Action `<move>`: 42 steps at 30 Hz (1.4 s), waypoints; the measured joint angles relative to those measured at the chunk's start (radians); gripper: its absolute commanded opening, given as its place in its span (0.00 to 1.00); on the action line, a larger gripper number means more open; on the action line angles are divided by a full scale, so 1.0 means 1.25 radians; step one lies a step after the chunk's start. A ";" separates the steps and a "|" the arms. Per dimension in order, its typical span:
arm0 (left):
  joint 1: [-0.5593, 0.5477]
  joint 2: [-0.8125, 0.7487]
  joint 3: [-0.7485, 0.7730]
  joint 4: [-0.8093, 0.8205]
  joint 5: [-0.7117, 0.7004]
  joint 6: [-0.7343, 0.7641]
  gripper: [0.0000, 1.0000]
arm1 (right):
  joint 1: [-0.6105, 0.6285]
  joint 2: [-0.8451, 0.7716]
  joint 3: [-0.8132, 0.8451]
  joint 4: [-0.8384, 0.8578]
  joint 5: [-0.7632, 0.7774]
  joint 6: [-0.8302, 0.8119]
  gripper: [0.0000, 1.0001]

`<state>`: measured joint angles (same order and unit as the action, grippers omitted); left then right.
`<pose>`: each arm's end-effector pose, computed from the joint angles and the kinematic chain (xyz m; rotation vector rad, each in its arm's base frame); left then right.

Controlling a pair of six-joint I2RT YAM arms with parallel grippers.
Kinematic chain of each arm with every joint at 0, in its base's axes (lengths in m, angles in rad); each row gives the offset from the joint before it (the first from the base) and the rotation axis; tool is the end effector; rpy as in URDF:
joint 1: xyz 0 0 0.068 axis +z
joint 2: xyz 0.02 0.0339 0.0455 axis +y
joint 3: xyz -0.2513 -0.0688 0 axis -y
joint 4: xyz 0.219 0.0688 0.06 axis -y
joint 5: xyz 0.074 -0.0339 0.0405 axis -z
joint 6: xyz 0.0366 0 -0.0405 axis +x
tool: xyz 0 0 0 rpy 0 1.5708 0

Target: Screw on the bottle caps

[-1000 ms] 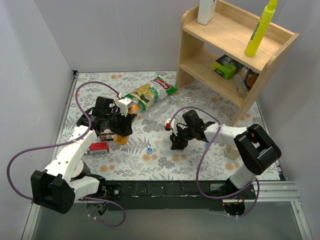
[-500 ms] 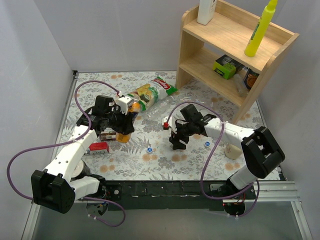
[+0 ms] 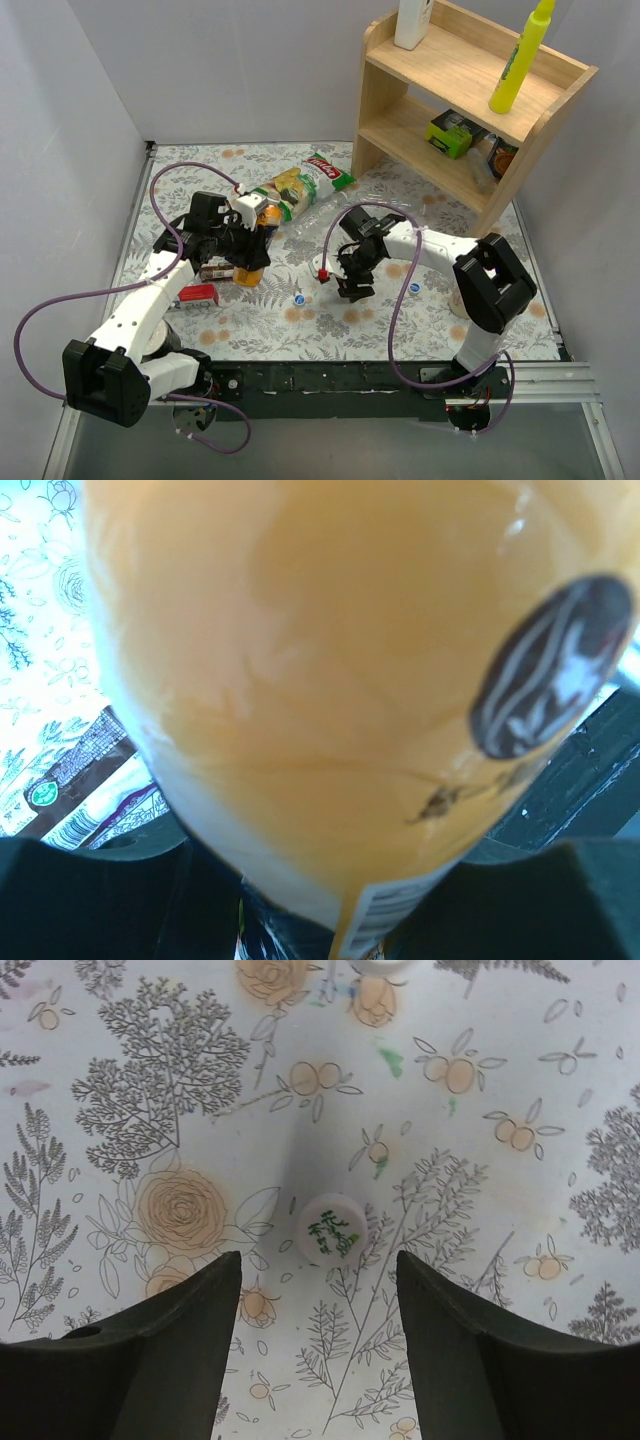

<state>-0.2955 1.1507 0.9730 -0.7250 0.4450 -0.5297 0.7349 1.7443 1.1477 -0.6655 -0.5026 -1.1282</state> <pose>0.1963 -0.0762 0.2793 -0.0996 2.5688 -0.8878 0.2185 0.2213 0.1866 -2.2180 1.5152 0.5942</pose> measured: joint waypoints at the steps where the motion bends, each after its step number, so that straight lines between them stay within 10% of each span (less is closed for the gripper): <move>1: 0.000 0.000 -0.001 0.000 0.001 0.000 0.00 | 0.006 0.002 0.001 -0.010 0.004 -0.018 0.69; 42: 0.011 0.001 -0.015 0.012 0.017 -0.008 0.00 | 0.078 0.018 -0.030 0.052 0.125 -0.088 0.44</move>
<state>-0.2821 1.1519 0.9543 -0.7101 0.4660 -0.5396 0.8318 1.7668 1.1103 -0.6003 -0.3470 -1.2377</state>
